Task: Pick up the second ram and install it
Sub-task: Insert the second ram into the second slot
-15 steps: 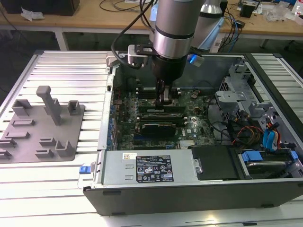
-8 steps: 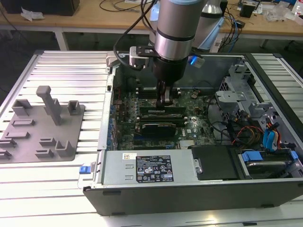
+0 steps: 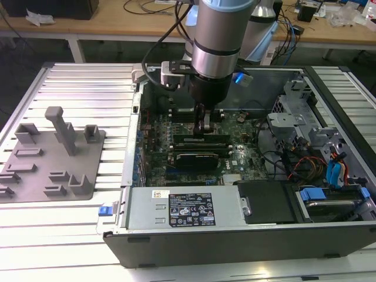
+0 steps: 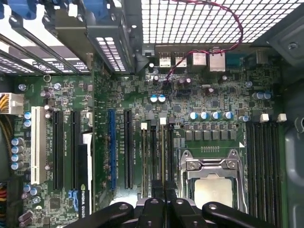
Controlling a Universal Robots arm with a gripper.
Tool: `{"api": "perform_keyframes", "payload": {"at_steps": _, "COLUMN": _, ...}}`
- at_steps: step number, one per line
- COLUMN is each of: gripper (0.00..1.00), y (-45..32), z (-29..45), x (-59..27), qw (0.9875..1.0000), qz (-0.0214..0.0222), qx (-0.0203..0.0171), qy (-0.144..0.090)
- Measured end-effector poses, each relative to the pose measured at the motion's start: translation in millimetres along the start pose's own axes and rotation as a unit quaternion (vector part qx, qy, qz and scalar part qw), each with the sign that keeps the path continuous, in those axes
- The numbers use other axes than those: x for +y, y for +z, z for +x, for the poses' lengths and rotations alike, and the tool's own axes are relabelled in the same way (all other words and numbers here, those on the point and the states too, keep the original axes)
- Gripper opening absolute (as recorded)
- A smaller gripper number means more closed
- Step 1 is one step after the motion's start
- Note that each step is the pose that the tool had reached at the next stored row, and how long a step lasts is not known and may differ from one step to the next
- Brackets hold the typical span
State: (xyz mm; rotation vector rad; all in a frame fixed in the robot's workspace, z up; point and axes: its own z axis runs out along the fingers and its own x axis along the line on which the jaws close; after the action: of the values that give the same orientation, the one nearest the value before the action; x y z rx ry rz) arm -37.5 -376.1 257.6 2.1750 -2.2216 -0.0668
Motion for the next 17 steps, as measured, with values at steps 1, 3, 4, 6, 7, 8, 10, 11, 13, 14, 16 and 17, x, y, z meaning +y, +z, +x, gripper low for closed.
{"api": "perform_keyframes", "payload": {"at_steps": 1, "gripper": 0.09, "y": 3.0, "z": -0.4, "x": -0.1, "qw": 1.0000, "qz": 0.0000, "qx": 0.0000, "qy": 0.000}}
{"api": "perform_keyframes", "payload": {"at_steps": 3, "gripper": 0.09, "y": 7.4, "z": -1.2, "x": -0.3, "qw": 1.0000, "qz": 0.0000, "qx": 0.0001, "qy": 0.000}}
{"api": "perform_keyframes", "payload": {"at_steps": 4, "gripper": 0.09, "y": 9.1, "z": -1.3, "x": -0.8, "qw": 1.0000, "qz": 0.0000, "qx": 0.0001, "qy": 0.000}}
{"api": "perform_keyframes", "payload": {"at_steps": 6, "gripper": 0.09, "y": 10.7, "z": -1.3, "x": -3.0, "qw": 1.0000, "qz": -0.0001, "qx": 0.0002, "qy": 0.000}}
{"api": "perform_keyframes", "payload": {"at_steps": 7, "gripper": 0.09, "y": 11.2, "z": -1.4, "x": -3.2, "qw": 1.0000, "qz": 0.0000, "qx": 0.0001, "qy": 0.000}}
{"api": "perform_keyframes", "payload": {"at_steps": 8, "gripper": 0.09, "y": 12.4, "z": -1.7, "x": -3.4, "qw": 1.0000, "qz": 0.0000, "qx": 0.0000, "qy": 0.000}}
{"api": "perform_keyframes", "payload": {"at_steps": 10, "gripper": 0.09, "y": 13.6, "z": -2.5, "x": -3.4, "qw": 1.0000, "qz": 0.0000, "qx": 0.0001, "qy": 0.000}}
{"api": "perform_keyframes", "payload": {"at_steps": 11, "gripper": 0.09, "y": 14.0, "z": -2.5, "x": -3.4, "qw": 1.0000, "qz": 0.0000, "qx": 0.0000, "qy": 0.000}}
{"api": "perform_keyframes", "payload": {"at_steps": 13, "gripper": 0.09, "y": 16.2, "z": -3.1, "x": -3.4, "qw": 1.0000, "qz": -0.0001, "qx": 0.0001, "qy": 0.000}}
{"api": "perform_keyframes", "payload": {"at_steps": 14, "gripper": 0.09, "y": 17.1, "z": -4.0, "x": -3.5, "qw": 1.0000, "qz": 0.0000, "qx": 0.0000, "qy": 0.000}}
{"api": "perform_keyframes", "payload": {"at_steps": 16, "gripper": 0.09, "y": 17.6, "z": -4.5, "x": -3.6, "qw": 1.0000, "qz": 0.0000, "qx": 0.0000, "qy": 0.000}}
{"api": "perform_keyframes", "payload": {"at_steps": 17, "gripper": 0.09, "y": 17.8, "z": -4.6, "x": -3.6, "qw": 1.0000, "qz": 0.0000, "qx": 0.0001, "qy": 0.000}}
